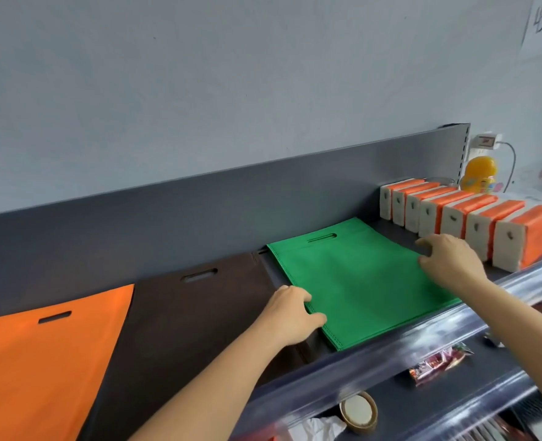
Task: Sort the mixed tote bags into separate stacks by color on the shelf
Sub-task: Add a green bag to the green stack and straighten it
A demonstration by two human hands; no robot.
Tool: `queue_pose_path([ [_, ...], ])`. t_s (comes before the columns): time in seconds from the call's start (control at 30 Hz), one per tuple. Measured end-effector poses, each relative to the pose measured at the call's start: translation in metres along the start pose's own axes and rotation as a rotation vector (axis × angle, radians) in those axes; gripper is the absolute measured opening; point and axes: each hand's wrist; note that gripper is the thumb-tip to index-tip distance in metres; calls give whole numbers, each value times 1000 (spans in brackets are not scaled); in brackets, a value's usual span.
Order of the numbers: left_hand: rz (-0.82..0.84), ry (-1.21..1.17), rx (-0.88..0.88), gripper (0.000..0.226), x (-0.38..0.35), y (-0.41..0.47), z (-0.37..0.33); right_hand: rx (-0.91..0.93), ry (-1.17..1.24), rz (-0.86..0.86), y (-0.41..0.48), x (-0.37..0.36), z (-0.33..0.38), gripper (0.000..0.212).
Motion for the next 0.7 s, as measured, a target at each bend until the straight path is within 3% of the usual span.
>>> queue_pose_path([
  [0.13,-49,-7,-37,52,8,-3,0,124,52,-5,-14,-5,32,39],
  [0.47,-413,156,-217,25,58,-81,65,507,218,90,-89,-33,157,32],
  [0.7,-542,336,-61,32,106,-209,183,730,250,176,-190,-62,280,35],
])
Point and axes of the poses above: each hand's wrist, its own y-axis towards the middle knuckle, its own x-axis out of the back of the hand, z = x × y, and after that the axes turned 5 degrees about -x, right-handed
